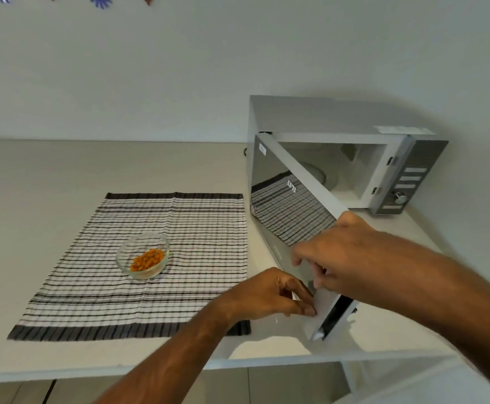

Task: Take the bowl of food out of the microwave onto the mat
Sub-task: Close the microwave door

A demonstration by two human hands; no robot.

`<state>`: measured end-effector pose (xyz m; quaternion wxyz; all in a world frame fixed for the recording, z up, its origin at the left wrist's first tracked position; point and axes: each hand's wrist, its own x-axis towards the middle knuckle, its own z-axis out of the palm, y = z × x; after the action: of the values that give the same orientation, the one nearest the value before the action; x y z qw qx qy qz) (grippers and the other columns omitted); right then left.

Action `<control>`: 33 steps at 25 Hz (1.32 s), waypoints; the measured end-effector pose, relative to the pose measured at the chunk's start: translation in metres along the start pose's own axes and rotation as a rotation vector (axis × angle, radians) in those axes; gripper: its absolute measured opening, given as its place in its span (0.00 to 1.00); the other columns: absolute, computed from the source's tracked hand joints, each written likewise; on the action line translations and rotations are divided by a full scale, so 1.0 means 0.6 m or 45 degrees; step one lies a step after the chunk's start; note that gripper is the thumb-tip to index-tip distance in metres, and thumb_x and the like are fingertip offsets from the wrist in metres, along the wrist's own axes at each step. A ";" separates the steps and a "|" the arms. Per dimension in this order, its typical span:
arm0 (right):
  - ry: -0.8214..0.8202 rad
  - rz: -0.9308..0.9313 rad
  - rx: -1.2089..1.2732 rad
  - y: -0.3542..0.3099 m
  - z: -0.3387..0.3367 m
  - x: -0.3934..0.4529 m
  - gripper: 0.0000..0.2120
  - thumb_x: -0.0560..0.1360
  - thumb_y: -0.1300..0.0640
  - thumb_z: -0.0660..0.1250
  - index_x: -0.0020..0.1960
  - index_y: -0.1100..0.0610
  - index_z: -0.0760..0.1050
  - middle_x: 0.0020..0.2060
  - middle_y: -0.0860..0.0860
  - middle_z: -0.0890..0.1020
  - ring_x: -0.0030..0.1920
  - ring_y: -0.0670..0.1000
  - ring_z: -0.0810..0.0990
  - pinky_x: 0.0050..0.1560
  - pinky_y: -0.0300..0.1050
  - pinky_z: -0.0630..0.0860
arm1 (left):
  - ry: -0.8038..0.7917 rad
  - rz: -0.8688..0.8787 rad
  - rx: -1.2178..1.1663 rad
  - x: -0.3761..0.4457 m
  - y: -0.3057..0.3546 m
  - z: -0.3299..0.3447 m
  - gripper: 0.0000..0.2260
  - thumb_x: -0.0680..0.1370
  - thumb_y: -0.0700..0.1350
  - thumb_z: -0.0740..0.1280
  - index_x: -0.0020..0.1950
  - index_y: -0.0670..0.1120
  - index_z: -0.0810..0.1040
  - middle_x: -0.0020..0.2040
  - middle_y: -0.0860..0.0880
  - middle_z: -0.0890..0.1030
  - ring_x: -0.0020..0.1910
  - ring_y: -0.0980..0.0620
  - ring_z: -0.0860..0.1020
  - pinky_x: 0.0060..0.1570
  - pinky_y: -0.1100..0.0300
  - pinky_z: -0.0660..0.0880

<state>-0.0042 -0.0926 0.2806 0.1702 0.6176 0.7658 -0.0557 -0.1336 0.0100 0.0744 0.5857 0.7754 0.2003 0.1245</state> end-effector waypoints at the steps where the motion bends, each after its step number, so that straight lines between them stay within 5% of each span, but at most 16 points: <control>1: 0.044 0.026 0.002 0.014 0.008 -0.008 0.21 0.81 0.47 0.69 0.72 0.40 0.69 0.64 0.42 0.79 0.70 0.50 0.70 0.74 0.52 0.64 | 0.022 0.020 0.000 0.012 0.001 0.009 0.10 0.78 0.47 0.77 0.58 0.45 0.88 0.42 0.65 0.87 0.37 0.67 0.82 0.42 0.74 0.76; 5: 0.402 0.141 0.062 0.081 0.052 -0.054 0.21 0.80 0.43 0.68 0.72 0.38 0.70 0.75 0.41 0.69 0.75 0.48 0.67 0.74 0.56 0.55 | 0.109 0.085 -0.010 0.070 0.012 0.049 0.10 0.79 0.46 0.77 0.58 0.44 0.89 0.47 0.58 0.89 0.42 0.64 0.84 0.49 0.69 0.78; 7: 0.711 0.287 0.079 0.114 0.091 -0.069 0.20 0.71 0.46 0.80 0.61 0.46 0.82 0.67 0.53 0.79 0.65 0.59 0.79 0.64 0.61 0.66 | 0.226 0.105 -0.001 0.098 0.016 0.076 0.10 0.78 0.47 0.78 0.57 0.45 0.89 0.45 0.62 0.88 0.38 0.66 0.82 0.43 0.72 0.77; 9: 1.035 0.402 0.099 0.152 0.138 -0.075 0.19 0.66 0.47 0.83 0.52 0.54 0.83 0.56 0.59 0.83 0.54 0.64 0.82 0.55 0.56 0.65 | 0.344 0.115 0.045 0.127 0.020 0.104 0.10 0.78 0.49 0.77 0.58 0.47 0.89 0.44 0.65 0.87 0.37 0.66 0.81 0.42 0.73 0.76; 12: 1.264 0.461 0.277 0.213 0.193 -0.073 0.21 0.68 0.42 0.79 0.51 0.54 0.77 0.48 0.55 0.80 0.48 0.58 0.78 0.52 0.47 0.59 | 0.462 0.121 0.084 0.175 0.021 0.136 0.11 0.79 0.50 0.77 0.59 0.49 0.89 0.47 0.63 0.86 0.37 0.65 0.81 0.42 0.73 0.76; 14: 1.398 0.486 0.608 0.243 0.222 -0.065 0.22 0.69 0.41 0.78 0.52 0.49 0.71 0.43 0.46 0.76 0.41 0.49 0.73 0.48 0.45 0.66 | 0.547 0.116 0.070 0.204 0.022 0.152 0.11 0.78 0.51 0.77 0.59 0.50 0.89 0.49 0.62 0.87 0.35 0.65 0.80 0.41 0.74 0.75; 17: 1.460 0.583 1.120 0.277 0.263 -0.050 0.20 0.71 0.42 0.78 0.53 0.44 0.70 0.41 0.39 0.77 0.39 0.48 0.78 0.36 0.37 0.74 | 0.670 0.096 0.012 0.248 0.026 0.179 0.12 0.78 0.54 0.76 0.58 0.50 0.89 0.52 0.59 0.89 0.44 0.64 0.84 0.50 0.66 0.82; 23: 1.332 0.518 1.407 0.349 0.332 0.008 0.13 0.80 0.45 0.67 0.62 0.48 0.81 0.51 0.38 0.85 0.53 0.34 0.82 0.48 0.28 0.77 | 0.780 0.037 0.128 0.342 0.035 0.193 0.15 0.79 0.58 0.73 0.59 0.51 0.88 0.56 0.55 0.89 0.54 0.56 0.86 0.59 0.53 0.84; 26: 1.319 0.463 1.458 0.390 0.343 0.039 0.12 0.83 0.49 0.65 0.64 0.50 0.80 0.52 0.40 0.85 0.53 0.37 0.83 0.51 0.29 0.79 | 0.773 0.023 0.208 0.388 0.042 0.183 0.14 0.81 0.56 0.73 0.59 0.49 0.88 0.55 0.53 0.89 0.53 0.55 0.85 0.58 0.53 0.84; 29: 1.293 0.469 1.447 0.438 0.337 0.068 0.10 0.84 0.51 0.65 0.62 0.52 0.79 0.49 0.43 0.84 0.51 0.42 0.84 0.54 0.43 0.82 | 0.728 -0.054 0.288 0.435 0.056 0.163 0.13 0.81 0.56 0.72 0.58 0.49 0.87 0.54 0.51 0.89 0.51 0.53 0.85 0.55 0.54 0.83; 33: 1.244 0.416 1.431 0.500 0.322 0.102 0.07 0.84 0.52 0.64 0.59 0.51 0.79 0.47 0.43 0.83 0.48 0.37 0.83 0.51 0.43 0.81 | 0.719 -0.108 0.349 0.492 0.071 0.135 0.11 0.82 0.55 0.72 0.57 0.49 0.86 0.54 0.50 0.89 0.46 0.55 0.83 0.44 0.68 0.74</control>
<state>0.3114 -0.0240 0.1175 -0.5221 0.6712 0.5094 -0.1317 0.1703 0.0652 0.0798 0.4016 0.7729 0.4023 0.2822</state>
